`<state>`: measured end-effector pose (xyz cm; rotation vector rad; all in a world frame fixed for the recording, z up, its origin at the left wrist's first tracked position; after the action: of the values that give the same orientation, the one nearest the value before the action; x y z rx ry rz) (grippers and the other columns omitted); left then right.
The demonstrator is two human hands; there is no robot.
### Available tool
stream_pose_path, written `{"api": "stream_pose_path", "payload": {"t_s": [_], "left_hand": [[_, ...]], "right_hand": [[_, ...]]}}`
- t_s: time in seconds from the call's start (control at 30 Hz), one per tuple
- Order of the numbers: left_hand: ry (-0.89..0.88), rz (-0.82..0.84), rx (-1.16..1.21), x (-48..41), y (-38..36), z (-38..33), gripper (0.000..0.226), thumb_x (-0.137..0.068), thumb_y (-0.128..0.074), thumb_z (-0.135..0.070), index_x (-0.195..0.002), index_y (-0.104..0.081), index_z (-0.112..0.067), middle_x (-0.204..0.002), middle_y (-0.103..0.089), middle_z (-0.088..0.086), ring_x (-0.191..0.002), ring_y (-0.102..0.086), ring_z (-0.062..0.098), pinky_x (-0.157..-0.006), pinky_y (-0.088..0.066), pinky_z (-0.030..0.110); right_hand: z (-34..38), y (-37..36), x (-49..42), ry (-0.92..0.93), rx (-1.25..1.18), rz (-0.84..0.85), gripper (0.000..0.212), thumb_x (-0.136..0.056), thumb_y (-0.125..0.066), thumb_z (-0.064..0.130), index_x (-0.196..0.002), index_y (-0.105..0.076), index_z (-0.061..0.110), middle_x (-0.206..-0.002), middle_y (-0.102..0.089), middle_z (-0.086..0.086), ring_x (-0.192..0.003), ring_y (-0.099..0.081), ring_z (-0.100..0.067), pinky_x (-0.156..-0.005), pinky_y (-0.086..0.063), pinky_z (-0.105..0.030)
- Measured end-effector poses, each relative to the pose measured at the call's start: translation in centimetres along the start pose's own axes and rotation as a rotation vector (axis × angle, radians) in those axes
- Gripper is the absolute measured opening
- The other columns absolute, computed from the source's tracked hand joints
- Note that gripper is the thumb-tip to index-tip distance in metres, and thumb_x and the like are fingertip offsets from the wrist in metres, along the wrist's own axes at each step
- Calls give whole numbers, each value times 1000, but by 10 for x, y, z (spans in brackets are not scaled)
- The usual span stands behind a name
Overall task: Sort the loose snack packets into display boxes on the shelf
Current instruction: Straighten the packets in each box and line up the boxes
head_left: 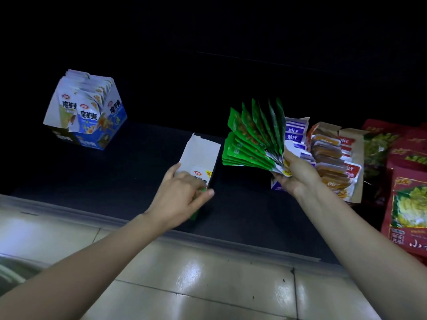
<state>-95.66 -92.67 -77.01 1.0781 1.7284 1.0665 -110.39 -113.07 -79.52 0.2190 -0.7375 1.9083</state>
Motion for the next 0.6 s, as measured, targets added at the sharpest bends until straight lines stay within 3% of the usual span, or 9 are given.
{"api": "stream_pose_path", "payload": {"t_s": [0.03,0.1,0.17,0.2,0.27,0.37,0.43,0.5,0.6], "left_hand": [[75,-119,137,-5,17,5,59,-91,-25,-59,-90,-68,-20,-84,-65,-7,-91,-57,16,-103,-30,32],[239,-340,443,-14,55,29,53,-90,-30,-55,-93,-66,-16,-89,-64,-4,-89,-57,16,-85,-41,34],[330,-428,789,-25,89,51,51,-88,-33,-57,-98,-65,-19,-97,-67,-1,-93,-60,12,-86,-44,33],[359,-385,950,-32,101,57,52,-87,-34,-59,-103,-65,-21,-103,-69,0,-98,-61,12,-91,-44,33],[384,-138,1137,-39,106,54,61,-84,-33,-66,-114,-64,-22,-116,-70,1,-110,-63,14,-99,-43,37],[463,307,1144,-23,85,35,98,-59,-52,-88,-130,-58,-20,-121,-69,-1,-114,-64,15,-100,-43,39],[514,541,1175,0,66,21,113,-39,-72,-85,-129,-60,-16,-119,-70,5,-110,-66,19,-94,-48,37],[502,668,1207,23,57,10,94,-36,-87,-69,-111,-72,-14,-112,-72,10,-100,-70,20,-84,-55,30],[566,676,1298,48,53,19,84,-28,-95,-54,-99,-75,-13,-107,-73,14,-91,-72,22,-77,-59,30]], "right_hand": [[7,-4,0,31,37,21,15,-100,-51,18,-104,-63,10,-78,-75,0,-66,-72,-11,-55,-58,-26],[22,-16,4,92,144,80,16,-98,-55,18,-103,-65,7,-80,-75,-3,-71,-72,-15,-61,-60,-29],[36,-36,14,165,350,170,17,-95,-60,17,-95,-68,2,-78,-73,-6,-70,-70,-17,-68,-59,-32],[40,-50,22,197,463,234,18,-95,-60,15,-85,-69,4,-70,-71,-4,-63,-68,-14,-63,-57,-29],[38,-82,40,224,661,405,30,-94,-60,11,-65,-69,11,-56,-67,1,-51,-64,-9,-51,-50,-21],[17,-132,65,196,915,655,20,-90,-64,12,-72,-69,6,-64,-70,-3,-55,-66,-10,-54,-52,-20],[1,-157,73,190,1029,741,15,-90,-65,13,-78,-69,5,-71,-71,-6,-61,-66,-12,-58,-53,-22],[-14,-177,77,179,1076,778,16,-91,-66,17,-83,-69,3,-74,-72,-7,-64,-67,-15,-60,-54,-25],[-32,-201,81,149,1092,814,20,-91,-67,21,-84,-70,2,-74,-73,-5,-66,-68,-16,-62,-55,-25]]}}
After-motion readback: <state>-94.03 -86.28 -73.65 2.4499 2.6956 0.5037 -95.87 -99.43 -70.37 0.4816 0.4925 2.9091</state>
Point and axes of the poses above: each hand's wrist, its own x-axis away from the middle knuckle, its own y-axis out of the back of the hand, z = x × y, the point moved 9 cm from there along -x, towards the middle knuckle
